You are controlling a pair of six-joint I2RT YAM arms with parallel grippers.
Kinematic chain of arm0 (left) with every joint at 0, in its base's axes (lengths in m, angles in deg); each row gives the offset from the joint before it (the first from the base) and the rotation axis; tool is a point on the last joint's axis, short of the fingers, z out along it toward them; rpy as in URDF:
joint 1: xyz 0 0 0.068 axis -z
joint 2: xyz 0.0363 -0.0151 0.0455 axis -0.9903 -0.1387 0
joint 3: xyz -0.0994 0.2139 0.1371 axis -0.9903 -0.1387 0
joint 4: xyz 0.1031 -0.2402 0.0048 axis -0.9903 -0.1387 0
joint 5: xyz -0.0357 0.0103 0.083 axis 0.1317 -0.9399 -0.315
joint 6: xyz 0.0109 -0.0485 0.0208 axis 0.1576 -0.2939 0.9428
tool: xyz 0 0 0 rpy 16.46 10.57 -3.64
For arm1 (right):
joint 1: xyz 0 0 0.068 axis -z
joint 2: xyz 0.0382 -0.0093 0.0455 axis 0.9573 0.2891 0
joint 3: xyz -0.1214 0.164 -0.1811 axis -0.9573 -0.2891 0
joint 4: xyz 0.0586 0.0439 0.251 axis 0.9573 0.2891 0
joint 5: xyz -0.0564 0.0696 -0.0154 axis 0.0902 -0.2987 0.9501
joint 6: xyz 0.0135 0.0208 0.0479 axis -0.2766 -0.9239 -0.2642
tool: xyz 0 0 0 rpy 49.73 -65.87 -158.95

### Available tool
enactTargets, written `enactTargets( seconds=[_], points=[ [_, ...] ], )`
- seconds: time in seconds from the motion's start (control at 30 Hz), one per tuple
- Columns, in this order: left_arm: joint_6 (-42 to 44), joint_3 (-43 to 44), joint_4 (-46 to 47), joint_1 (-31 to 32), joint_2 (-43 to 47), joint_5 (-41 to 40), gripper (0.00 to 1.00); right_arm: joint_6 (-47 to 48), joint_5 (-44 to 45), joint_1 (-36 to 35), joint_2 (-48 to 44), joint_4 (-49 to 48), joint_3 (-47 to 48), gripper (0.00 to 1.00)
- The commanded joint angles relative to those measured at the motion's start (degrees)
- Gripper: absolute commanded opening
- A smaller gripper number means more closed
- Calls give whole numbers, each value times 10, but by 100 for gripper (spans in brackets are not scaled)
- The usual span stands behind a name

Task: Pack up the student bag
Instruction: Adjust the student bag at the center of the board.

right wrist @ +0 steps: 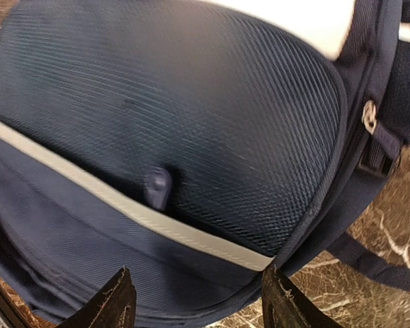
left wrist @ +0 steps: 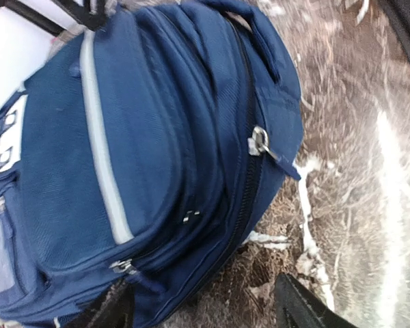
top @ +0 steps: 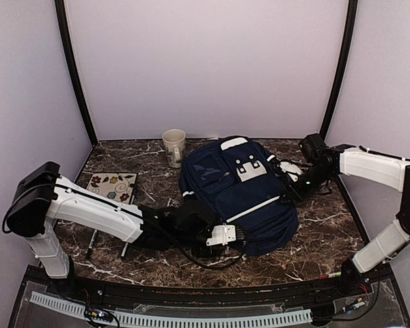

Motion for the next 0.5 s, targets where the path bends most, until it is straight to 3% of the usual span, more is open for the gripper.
enactTargets(
  seconds=[0.0, 0.13, 0.23, 0.3, 0.43, 0.47],
  points=[
    [93, 53, -21, -16, -46, 35, 69, -20, 7, 23, 41, -8, 7, 63],
    [100, 85, -19, -28, -87, 57, 59, -15, -1, 33, 77, -14, 21, 63],
    [104, 105, -22, -34, -116, 66, 45, -15, -6, 37, 107, -20, 34, 63],
    [105, 114, -18, -36, -127, 74, 34, -17, -12, 41, 130, -26, 46, 62],
    [94, 132, -3, -36, -147, 84, 1, -23, -22, 55, 157, -21, 94, 61],
    [84, 139, 4, -37, -152, 88, 0, -25, -27, 63, 151, -9, 107, 61]
  ],
)
